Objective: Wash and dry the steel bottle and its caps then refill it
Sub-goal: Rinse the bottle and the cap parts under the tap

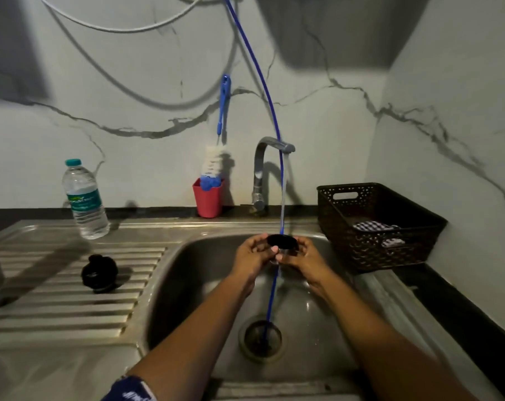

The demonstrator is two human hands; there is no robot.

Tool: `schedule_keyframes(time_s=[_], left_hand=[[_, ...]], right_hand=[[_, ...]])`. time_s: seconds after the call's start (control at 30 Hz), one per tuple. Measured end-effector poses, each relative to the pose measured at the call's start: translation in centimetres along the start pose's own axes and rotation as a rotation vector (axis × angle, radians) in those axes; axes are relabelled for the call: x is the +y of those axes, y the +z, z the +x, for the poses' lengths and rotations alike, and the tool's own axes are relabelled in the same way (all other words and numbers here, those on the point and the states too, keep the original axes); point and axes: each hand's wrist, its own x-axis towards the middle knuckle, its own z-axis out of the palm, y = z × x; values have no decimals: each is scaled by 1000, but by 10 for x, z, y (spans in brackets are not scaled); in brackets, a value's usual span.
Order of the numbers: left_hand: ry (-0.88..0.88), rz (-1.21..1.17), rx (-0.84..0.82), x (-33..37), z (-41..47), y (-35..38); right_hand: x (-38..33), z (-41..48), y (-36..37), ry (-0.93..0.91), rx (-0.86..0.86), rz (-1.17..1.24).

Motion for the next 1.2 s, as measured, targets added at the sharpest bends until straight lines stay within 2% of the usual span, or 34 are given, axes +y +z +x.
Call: schedule_keyframes(time_s=[0.17, 0.33, 0.53, 0.73, 0.83, 0.93, 1.07, 1.2], left_hand=[[-18, -5, -12, -18, 15, -10], [9, 117, -48, -26, 18, -13], [-6, 91, -35, -26, 12, -9], [-40, 17, 36, -23, 13, -9], [-35, 53, 17, -25, 13, -8], [-26, 71, 18, -27, 13, -7], [-22, 61, 16, -26, 11, -8], [-27, 21, 16, -25, 11, -8]], right_hand=[[11, 15, -2, -30, 14, -24], [15, 20, -8, 14, -25, -37], [17, 25, -11, 41, -17, -91], [12, 23, -12, 52, 23, 16], [13, 21, -11, 70, -29, 52], [14, 18, -10, 57, -71, -9], [13, 19, -10, 54, -43, -25], [13, 22, -7, 52, 28, 81]])
